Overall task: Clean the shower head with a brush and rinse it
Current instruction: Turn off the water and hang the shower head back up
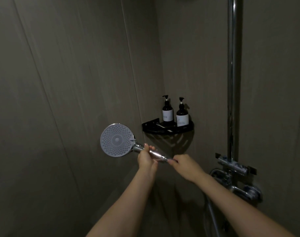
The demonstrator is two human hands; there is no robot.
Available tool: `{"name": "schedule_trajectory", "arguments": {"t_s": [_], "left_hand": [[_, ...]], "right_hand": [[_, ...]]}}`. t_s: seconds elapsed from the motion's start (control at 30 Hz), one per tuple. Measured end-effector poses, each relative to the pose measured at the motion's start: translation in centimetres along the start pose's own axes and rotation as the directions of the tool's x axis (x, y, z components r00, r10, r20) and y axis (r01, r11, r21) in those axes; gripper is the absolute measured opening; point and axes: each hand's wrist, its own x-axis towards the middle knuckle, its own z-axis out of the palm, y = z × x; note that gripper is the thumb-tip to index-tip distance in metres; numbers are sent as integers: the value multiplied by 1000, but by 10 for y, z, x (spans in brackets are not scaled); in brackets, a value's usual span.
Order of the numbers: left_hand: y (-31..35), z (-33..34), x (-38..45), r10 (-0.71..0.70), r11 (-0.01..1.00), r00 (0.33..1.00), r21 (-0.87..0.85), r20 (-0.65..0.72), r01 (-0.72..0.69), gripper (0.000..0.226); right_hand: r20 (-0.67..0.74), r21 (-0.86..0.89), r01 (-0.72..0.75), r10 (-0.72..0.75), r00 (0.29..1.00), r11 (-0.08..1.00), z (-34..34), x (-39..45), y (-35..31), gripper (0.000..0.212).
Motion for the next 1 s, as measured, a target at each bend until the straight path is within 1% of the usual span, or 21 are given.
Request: {"name": "schedule_trajectory", "arguments": {"t_s": [0.07, 0.13, 0.2, 0.27, 0.3, 0.33, 0.37, 0.4, 0.43, 0.5, 0.53, 0.57, 0.63, 0.67, 0.73, 0.77, 0.8, 0.83, 0.9, 0.93, 1.0], "left_hand": [[-1, -2, 1, -11, 1000, 1000, 13, 6, 10, 22], [-5, -3, 1, -26, 999, 1000, 42, 16, 26, 19], [-8, -1, 1, -29, 998, 999, 56, 33, 27, 19], [-10, 2, 1, -31, 998, 999, 58, 45, 28, 22], [-10, 2, 1, -40, 997, 998, 63, 55, 36, 23], [-9, 2, 0, -49, 997, 996, 71, 68, 44, 25], [-9, 2, -1, -55, 996, 995, 78, 78, 49, 25], [-9, 1, -1, -58, 995, 995, 85, 81, 51, 24], [-9, 0, 0, -58, 995, 995, 90, 77, 51, 22], [-10, 1, 0, -50, 996, 997, 79, 59, 45, 20], [-10, 2, 0, -45, 997, 998, 66, 49, 41, 21], [-10, 3, 1, -44, 997, 998, 60, 40, 41, 23], [-11, 2, 0, -67, 995, 997, 72, 49, 63, 26], [-12, 1, -2, -86, 993, 994, 82, 67, 80, 27], [-12, -1, -3, -109, 991, 989, 90, 99, 100, 28], [-11, -1, -3, -109, 991, 989, 89, 101, 100, 28], [-10, -1, -2, -100, 992, 991, 92, 94, 91, 29], [-10, 0, -2, -85, 992, 993, 100, 80, 77, 29], [-15, 1, -1, -64, 992, 996, 115, 54, 57, 30], [-19, 0, -1, -64, 991, 997, 122, 46, 58, 28], [-27, -3, -1, -76, 987, 997, 147, 31, 70, 21]], "right_hand": [[18, -33, 5, -5, 1000, 999, 1, 0, -1, 26], [1, -146, 20, -20, 1000, 989, 5, 0, -4, 28], [-29, -156, 22, -26, 999, 987, 9, -2, -9, 26], [47, 65, -20, 17, 999, 998, 5, -3, -11, 26], [146, 256, -103, 67, 987, 961, 0, -4, -10, 29], [257, 433, -203, 96, 962, 878, -5, -6, -10, 33], [333, 528, -270, 97, 938, 805, -8, -7, -10, 33], [345, 537, -260, 72, 936, 802, -9, -8, -9, 29], [294, 447, -187, 53, 954, 875, -8, -9, -11, 21], [79, 102, -15, 7, 997, 995, 5, -11, -8, 13], [-20, -37, 9, -10, 1000, 999, 11, -13, -10, 14], [-84, -100, 14, -22, 996, 995, 15, -15, -12, 17], [-121, -94, -15, 4, 993, 995, 19, -15, -16, 25], [-106, 16, -63, 64, 992, 998, 16, -14, -14, 32], [0, 343, -156, 166, 986, 926, 9, -13, -16, 42], [46, 412, -172, 169, 985, 895, 7, -15, -17, 41], [56, 375, -159, 149, 987, 913, 6, -16, -19, 37], [49, 249, -133, 124, 991, 959, 9, -16, -18, 32], [1, -105, -134, 135, 991, 985, 15, -18, -19, 34], [-23, -153, -194, 193, 981, 969, 17, -19, -21, 35], [-2, -6, -353, 353, 936, 936, 16, -17, -22, 29]]}}
